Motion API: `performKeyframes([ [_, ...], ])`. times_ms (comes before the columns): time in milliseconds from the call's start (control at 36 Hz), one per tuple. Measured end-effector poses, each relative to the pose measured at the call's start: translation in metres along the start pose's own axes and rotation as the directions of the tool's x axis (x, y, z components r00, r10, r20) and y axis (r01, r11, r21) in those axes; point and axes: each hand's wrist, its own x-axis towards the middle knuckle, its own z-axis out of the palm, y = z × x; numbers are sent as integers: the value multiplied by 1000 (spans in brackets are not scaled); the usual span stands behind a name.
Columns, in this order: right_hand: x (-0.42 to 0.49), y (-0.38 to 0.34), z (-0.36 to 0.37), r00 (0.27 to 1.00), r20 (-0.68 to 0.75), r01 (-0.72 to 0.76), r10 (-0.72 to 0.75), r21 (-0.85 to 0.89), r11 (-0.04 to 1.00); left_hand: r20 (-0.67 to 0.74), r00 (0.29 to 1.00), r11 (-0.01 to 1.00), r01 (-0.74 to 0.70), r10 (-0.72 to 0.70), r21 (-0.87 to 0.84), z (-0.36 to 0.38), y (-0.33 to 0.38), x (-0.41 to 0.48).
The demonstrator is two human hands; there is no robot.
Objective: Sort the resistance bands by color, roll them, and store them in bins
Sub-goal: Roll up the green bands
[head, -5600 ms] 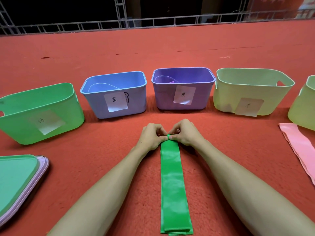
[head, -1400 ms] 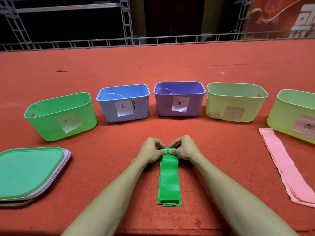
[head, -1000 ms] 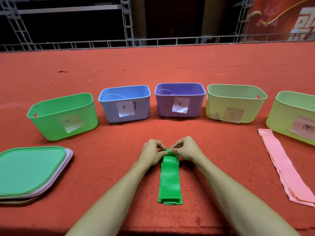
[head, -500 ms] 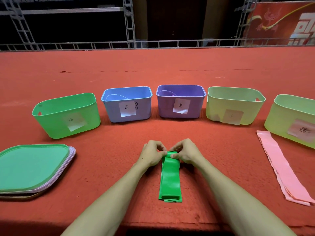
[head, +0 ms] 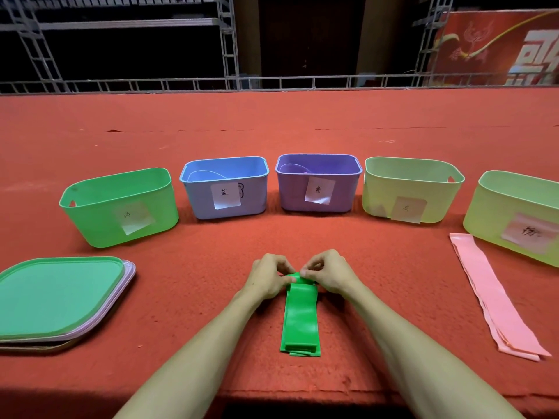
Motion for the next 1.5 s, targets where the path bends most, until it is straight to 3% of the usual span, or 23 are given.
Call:
performKeyframes([
  [278, -6, -4, 2, 1000, 28, 4, -2, -82, 997, 6, 1000, 1000, -13, 13, -20, 1, -1, -6],
  [500, -12, -6, 2, 999, 33, -19, 21, -47, 999, 27, 998, 994, -45, 48, -101, -2, 2, -11],
  [833, -20, -8, 3, 999, 23, -38, 39, -62, 997, 9, 998, 998, -64, 64, 27, 3, 4, -20],
  [1028, -21, -9, 0, 1000, 25, 4, -1, -96, 995, -9, 995, 994, -104, 104, 17, 1, 7, -23],
  [1500, -28, -10, 3, 999, 44, -9, 14, -118, 993, 38, 999, 998, -23, 20, 66, 1, 12, -29],
])
